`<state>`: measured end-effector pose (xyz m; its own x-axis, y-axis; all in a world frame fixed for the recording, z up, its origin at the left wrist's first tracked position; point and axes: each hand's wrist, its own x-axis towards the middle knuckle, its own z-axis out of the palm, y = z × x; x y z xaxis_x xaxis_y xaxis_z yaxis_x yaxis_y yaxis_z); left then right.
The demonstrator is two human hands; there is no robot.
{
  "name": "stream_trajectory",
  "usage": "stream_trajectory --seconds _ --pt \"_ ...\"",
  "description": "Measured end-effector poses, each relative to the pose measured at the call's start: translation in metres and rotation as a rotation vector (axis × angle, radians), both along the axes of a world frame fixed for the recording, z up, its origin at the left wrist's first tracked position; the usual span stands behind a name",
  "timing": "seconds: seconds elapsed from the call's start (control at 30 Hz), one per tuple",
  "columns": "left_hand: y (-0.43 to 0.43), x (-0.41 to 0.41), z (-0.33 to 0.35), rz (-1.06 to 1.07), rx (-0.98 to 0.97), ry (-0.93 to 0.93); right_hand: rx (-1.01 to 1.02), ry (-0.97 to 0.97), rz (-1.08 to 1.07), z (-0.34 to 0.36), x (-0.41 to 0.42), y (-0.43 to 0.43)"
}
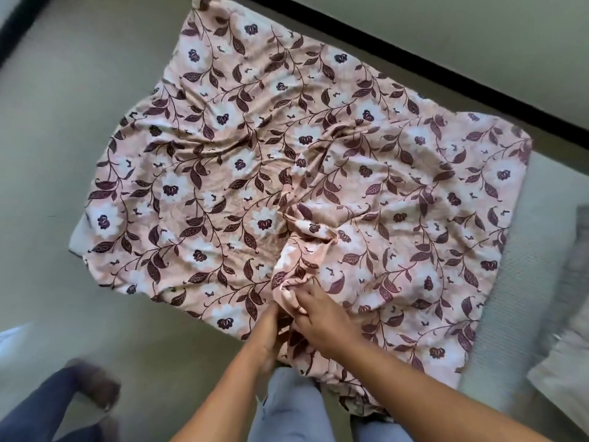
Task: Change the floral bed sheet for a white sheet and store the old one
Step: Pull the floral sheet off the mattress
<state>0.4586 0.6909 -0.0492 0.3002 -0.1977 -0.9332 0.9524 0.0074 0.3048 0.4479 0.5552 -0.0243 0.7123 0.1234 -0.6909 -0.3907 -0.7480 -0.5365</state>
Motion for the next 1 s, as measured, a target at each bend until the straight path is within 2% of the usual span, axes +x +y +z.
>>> stream_trajectory --seconds 0.1,0.17,0.27,0.4,0.47,0.63,0.73,0.8,0.87,1.0 --pt "0.005 0.018 0.018 0.158 -0.137 0.031 -0.087 0.027 0.129 0.009 -0.006 0.011" --pt "0.006 0.024 0.029 0.141 -0.132 -0.033 -0.073 0.028 0.176 0.020 -0.009 0.015" --pt "0.011 0.029 0.030 0.024 0.088 -0.214 -0.087 0.043 0.182 0.035 -0.017 0.016" --pt "0.013 0.031 0.033 0.178 0.384 -0.270 -0.039 0.154 0.041 0.055 -0.027 0.006" --pt "0.014 0.030 0.041 0.166 0.478 -0.284 -0.025 0.174 0.043 0.068 -0.035 -0.002" --pt "0.005 0.022 0.076 -0.030 0.593 -0.372 0.038 0.009 -0.087 0.100 -0.045 -0.006" --pt "-0.006 0.008 0.098 -0.106 0.492 -0.447 -0.005 -0.038 -0.066 0.121 -0.045 -0.005" --pt "-0.014 0.002 0.118 -0.100 0.297 -0.358 0.011 -0.045 -0.059 0.128 -0.048 -0.004" --pt "-0.017 -0.002 0.131 -0.136 0.195 -0.260 0.030 -0.033 -0.020 0.139 -0.051 -0.001" --pt "-0.019 0.000 0.141 -0.261 0.287 -0.298 0.103 0.014 0.092 0.148 -0.053 0.000"
